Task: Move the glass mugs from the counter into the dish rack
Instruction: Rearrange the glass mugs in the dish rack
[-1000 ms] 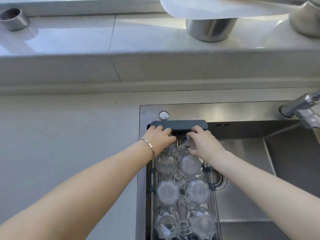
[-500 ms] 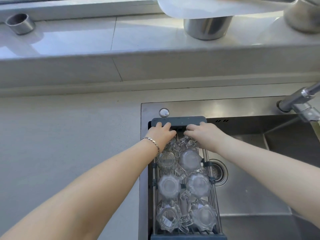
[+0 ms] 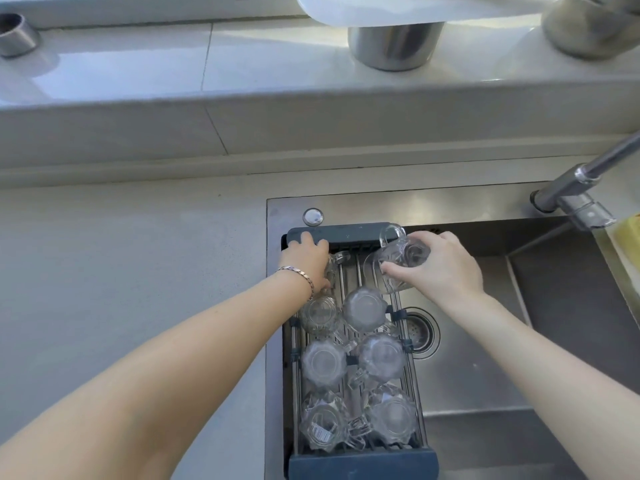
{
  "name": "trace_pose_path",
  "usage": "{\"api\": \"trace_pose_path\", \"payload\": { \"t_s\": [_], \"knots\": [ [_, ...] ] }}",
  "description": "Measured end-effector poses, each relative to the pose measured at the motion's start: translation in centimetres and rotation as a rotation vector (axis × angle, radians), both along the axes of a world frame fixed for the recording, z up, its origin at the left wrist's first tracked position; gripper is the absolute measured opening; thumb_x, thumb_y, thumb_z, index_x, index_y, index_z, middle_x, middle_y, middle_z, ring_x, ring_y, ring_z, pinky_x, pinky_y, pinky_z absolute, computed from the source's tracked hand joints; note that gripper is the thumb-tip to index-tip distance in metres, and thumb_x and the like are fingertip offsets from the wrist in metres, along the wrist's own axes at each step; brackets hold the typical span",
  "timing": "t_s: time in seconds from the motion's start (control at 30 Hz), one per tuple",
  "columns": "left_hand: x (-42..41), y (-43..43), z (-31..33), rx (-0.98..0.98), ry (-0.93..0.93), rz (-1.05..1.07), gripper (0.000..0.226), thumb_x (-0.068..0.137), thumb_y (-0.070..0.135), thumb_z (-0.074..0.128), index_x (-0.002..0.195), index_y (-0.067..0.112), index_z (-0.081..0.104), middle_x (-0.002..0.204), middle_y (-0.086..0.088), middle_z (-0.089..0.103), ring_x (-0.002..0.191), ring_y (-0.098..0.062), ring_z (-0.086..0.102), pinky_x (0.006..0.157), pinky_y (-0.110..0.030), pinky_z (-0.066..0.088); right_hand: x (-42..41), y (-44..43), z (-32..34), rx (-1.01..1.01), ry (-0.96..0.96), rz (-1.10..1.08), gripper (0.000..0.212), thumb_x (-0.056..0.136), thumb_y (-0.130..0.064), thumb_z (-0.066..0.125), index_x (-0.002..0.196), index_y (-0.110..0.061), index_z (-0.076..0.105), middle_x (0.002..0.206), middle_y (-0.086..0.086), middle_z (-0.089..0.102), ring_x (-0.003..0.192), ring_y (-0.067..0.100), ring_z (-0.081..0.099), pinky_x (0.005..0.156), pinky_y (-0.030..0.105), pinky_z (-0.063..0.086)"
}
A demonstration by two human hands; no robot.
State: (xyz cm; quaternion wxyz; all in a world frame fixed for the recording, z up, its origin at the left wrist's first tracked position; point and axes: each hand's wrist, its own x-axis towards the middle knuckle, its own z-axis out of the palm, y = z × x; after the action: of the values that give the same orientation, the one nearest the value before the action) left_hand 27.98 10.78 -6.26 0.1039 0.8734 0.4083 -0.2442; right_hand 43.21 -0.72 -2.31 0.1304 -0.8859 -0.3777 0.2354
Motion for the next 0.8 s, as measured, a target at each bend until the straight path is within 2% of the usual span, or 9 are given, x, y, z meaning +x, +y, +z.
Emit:
{"api": "trace_pose_path", "payload": {
  "t_s": [0.07, 0.17, 0.37, 0.67, 0.8],
  "knots": [
    [-0.2, 0.6, 0.0, 0.037, 0.039, -0.096, 0.065, 0.082, 0.042, 0.066, 0.131, 0.009, 0.037, 0.133, -0.015, 0.041, 0.12, -0.032, 0.047, 0.091, -0.039, 0.048, -0.3, 0.8, -0.3, -0.009, 0.013, -0.064, 0.067, 0.062, -0.057, 0.074, 0.12, -0.028, 0.056, 0.117, 0.006, 0.052, 0.1, 0.026, 0.061, 0.078, 0.032, 0.047],
    [-0.5, 1.2, 0.0, 0.112, 0.053, -0.234, 0.061, 0.083, 0.045, 0.062, 0.128, 0.009, 0.043, 0.134, -0.011, 0.041, 0.123, -0.029, 0.044, 0.094, -0.038, 0.045, -1.0, 1.8, -0.8, -0.05, 0.026, -0.134, 0.071, 0.061, -0.057, 0.075, 0.121, -0.024, 0.055, 0.119, 0.008, 0.05, 0.098, 0.026, 0.061, 0.08, 0.033, 0.048],
    [-1.0, 0.9, -0.5, 0.024, -0.077, -0.148, 0.058, 0.084, 0.04, 0.061, 0.131, 0.015, 0.038, 0.126, -0.012, 0.046, 0.113, -0.029, 0.052, 0.083, -0.038, 0.049, -3.4, 2.9, -2.5, -0.12, 0.047, -0.175, 0.074, 0.061, -0.061, 0.072, 0.12, -0.02, 0.05, 0.121, 0.01, 0.051, 0.1, 0.026, 0.059, 0.08, 0.033, 0.047],
    [-1.7, 1.0, -1.4, -0.047, -0.146, -0.004, 0.057, 0.083, 0.039, 0.062, 0.132, 0.018, 0.041, 0.128, -0.012, 0.041, 0.108, -0.032, 0.054, 0.084, -0.04, 0.053, -4.3, 3.1, -2.9, -0.105, 0.101, -0.307, 0.071, 0.062, -0.055, 0.075, 0.112, -0.011, 0.05, 0.112, 0.013, 0.058, 0.113, 0.026, 0.049, 0.069, 0.031, 0.038],
    [-1.7, 0.9, -1.6, -0.048, -0.167, -0.003, 0.059, 0.083, 0.038, 0.063, 0.134, 0.017, 0.041, 0.13, -0.013, 0.041, 0.109, -0.032, 0.054, 0.086, -0.041, 0.053, -3.9, 4.0, -3.6, -0.14, 0.161, -0.41, 0.074, 0.055, -0.057, 0.077, 0.106, -0.008, 0.055, 0.108, 0.014, 0.064, 0.107, 0.029, 0.057, 0.063, 0.03, 0.042]
  ]
}}
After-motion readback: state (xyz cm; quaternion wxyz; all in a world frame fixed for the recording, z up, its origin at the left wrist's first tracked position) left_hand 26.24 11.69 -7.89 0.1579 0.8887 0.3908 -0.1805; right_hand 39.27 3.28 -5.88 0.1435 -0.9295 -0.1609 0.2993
